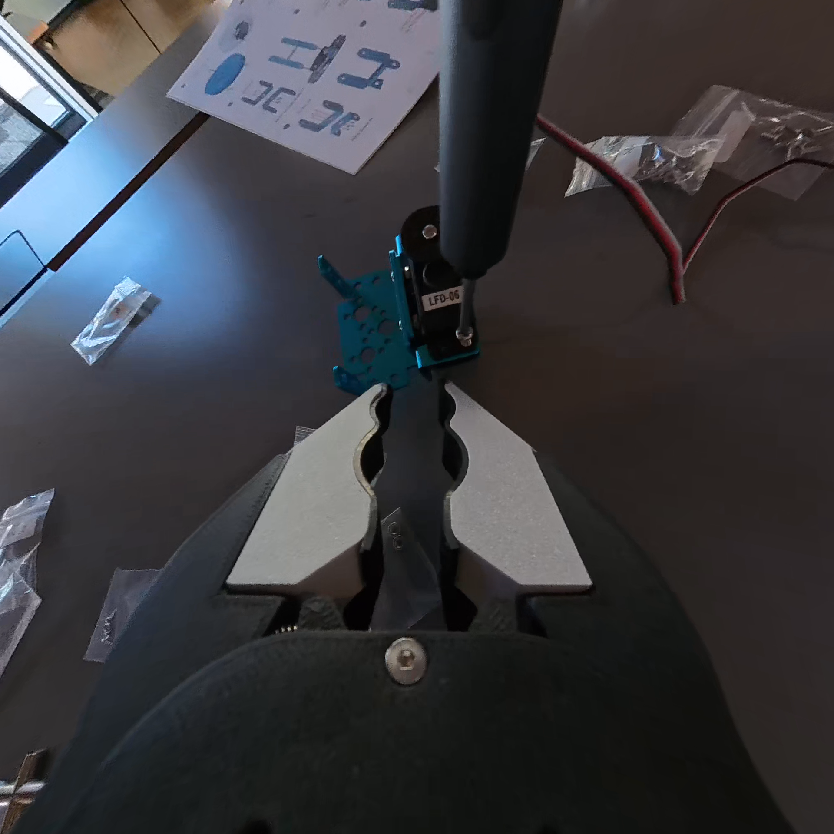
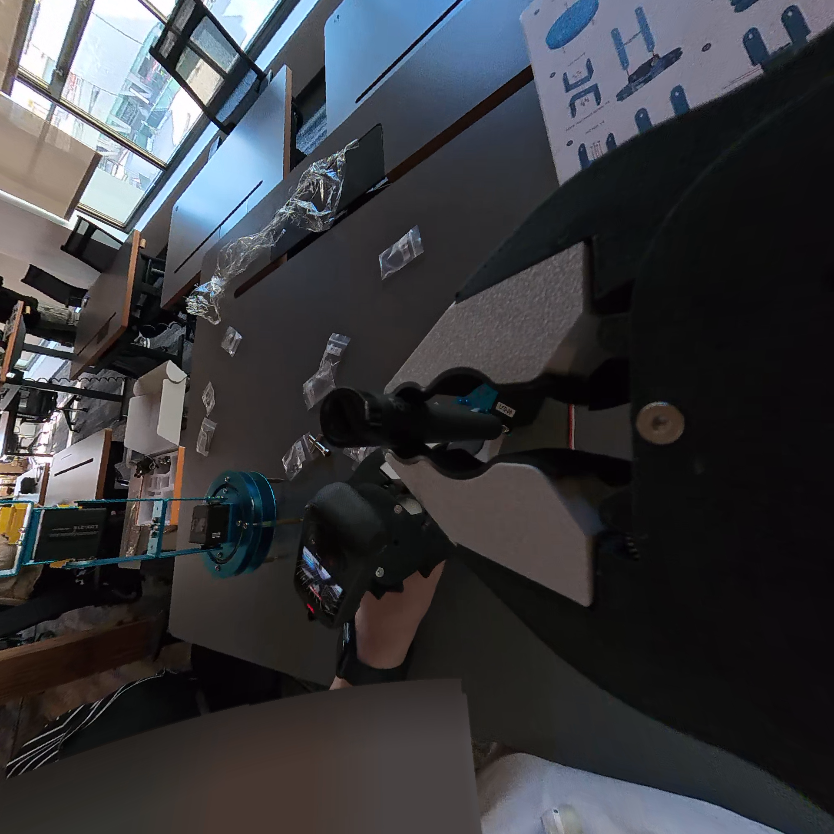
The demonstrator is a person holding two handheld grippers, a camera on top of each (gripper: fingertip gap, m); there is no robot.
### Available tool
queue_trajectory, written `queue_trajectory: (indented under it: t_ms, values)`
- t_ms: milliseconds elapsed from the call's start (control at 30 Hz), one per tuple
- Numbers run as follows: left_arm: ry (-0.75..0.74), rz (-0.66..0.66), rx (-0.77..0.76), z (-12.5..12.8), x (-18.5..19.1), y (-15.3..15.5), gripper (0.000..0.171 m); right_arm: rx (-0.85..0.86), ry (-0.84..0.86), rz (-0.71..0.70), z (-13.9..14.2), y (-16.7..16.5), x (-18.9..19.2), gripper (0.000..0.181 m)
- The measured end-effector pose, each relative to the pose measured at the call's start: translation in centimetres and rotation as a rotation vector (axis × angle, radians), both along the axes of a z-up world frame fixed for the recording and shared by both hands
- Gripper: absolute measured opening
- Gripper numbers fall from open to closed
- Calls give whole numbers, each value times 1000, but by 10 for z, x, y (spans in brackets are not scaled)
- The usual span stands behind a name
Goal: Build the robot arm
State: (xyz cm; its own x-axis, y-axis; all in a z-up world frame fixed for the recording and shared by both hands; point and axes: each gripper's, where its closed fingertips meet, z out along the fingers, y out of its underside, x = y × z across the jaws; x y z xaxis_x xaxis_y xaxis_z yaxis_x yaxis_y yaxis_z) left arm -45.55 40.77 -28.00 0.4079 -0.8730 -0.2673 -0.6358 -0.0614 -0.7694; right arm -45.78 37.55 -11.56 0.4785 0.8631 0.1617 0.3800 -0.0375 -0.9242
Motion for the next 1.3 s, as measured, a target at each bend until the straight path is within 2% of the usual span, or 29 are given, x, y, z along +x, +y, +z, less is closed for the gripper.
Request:
queue_trajectory:
  t_ms: [133,533,700,933,1167,1300]
  values:
    - [-26,-34,17,5,1,1,13,-6,-10,3,-1,1,-1,17]
    - [-6,-193,54,4,11,3,12,-29,-12,11,-1,7,2,18]
    - [-31,-211,15,5,15,6,2,-37,-22,12,-1,9,3,18]
    - [-70,-230,18,11,18,-1,1,-47,-70,19,1,12,2,18]
    - [-94,-221,-77,10,15,-6,1,41,-58,88,1,-7,-1,18]
    - [-64,-212,-62,6,13,-5,1,57,-38,94,-4,-16,4,18]
